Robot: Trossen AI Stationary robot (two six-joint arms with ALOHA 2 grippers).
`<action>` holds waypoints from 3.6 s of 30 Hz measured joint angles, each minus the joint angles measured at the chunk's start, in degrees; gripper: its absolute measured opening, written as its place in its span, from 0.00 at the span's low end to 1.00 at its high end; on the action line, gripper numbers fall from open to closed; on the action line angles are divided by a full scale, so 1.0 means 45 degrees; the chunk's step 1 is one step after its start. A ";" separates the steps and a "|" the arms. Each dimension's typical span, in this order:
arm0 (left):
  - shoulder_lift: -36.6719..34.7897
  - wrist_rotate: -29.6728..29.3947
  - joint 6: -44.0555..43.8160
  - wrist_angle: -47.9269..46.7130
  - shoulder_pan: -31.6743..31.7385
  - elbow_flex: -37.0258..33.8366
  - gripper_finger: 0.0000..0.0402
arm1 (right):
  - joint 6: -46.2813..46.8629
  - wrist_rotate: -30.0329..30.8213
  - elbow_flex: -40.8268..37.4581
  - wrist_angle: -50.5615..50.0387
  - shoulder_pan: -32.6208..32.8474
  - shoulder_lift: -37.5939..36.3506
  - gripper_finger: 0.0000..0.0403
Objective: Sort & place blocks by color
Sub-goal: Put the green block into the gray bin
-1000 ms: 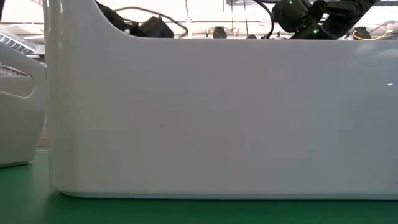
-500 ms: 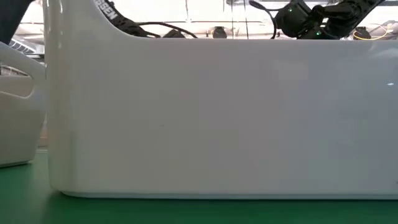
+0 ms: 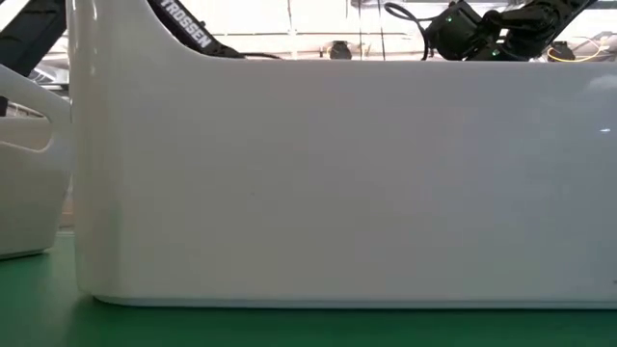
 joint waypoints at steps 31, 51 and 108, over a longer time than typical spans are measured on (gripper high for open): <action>-0.0242 0.1751 0.1274 -0.0072 0.0459 -0.0032 0.29 | -0.2171 0.0054 0.0000 -0.0648 -0.0015 0.0000 0.60; -0.6845 0.2750 0.3525 -0.0831 -0.1113 -0.0029 0.29 | -0.3410 0.0050 -0.0002 -0.0414 -0.0647 -0.0002 0.60; -0.8472 0.4866 -0.4790 -0.9976 -1.4562 -0.3089 0.29 | 0.1446 0.0023 0.0000 0.0018 0.0107 0.0000 0.60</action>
